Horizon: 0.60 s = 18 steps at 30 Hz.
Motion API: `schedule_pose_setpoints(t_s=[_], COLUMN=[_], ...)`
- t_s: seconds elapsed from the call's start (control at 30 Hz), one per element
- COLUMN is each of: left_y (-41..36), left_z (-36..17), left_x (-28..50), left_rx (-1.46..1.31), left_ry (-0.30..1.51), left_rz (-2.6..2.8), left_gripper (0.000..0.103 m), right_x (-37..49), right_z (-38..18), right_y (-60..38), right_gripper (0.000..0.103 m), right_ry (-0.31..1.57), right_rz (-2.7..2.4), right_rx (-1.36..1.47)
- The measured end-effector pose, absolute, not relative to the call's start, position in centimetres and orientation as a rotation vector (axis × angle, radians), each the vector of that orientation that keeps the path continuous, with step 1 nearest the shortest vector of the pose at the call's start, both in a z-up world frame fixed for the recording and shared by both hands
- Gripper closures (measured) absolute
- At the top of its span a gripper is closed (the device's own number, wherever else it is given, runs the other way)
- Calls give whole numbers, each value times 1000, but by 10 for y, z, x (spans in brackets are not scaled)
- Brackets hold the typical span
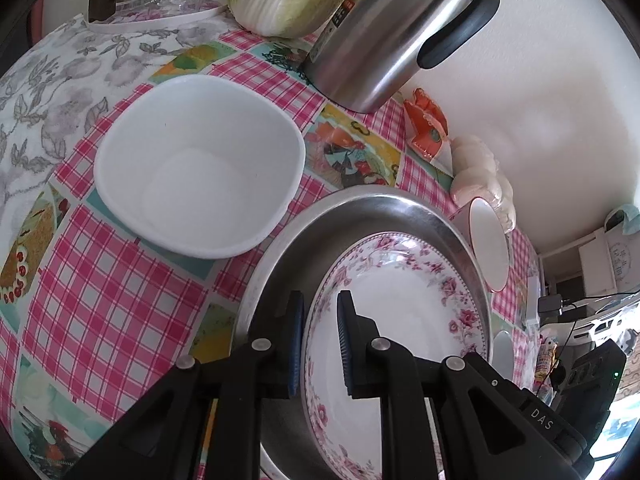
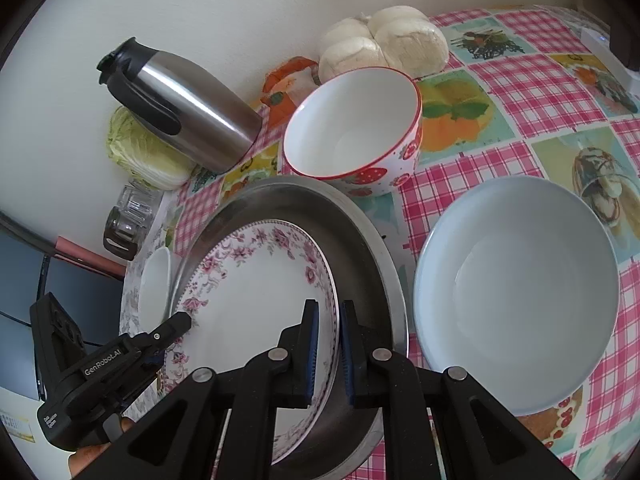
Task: Organize plates and bowls
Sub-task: 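Carry the floral plate over the steel tray and lower it inside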
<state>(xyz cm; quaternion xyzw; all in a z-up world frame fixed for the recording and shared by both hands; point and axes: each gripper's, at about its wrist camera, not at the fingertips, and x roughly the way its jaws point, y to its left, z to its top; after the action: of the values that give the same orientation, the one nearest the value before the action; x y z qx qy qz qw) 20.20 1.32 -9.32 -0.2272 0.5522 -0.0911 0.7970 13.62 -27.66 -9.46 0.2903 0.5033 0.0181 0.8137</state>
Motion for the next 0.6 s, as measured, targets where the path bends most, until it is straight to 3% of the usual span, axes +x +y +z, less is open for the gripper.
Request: schedule_pose_setpoints(t_s=[0.6], left_y=[18], left_z=[-102], left_x=[201], left_rx=[-507], left_ry=[1216], left_rz=[-157], left_gripper=[88], right_x=[137], right_z=[-98], right_y=[-272], right_gripper=[91], right_ry=[1097], right_rz=[33], right_rx=[574])
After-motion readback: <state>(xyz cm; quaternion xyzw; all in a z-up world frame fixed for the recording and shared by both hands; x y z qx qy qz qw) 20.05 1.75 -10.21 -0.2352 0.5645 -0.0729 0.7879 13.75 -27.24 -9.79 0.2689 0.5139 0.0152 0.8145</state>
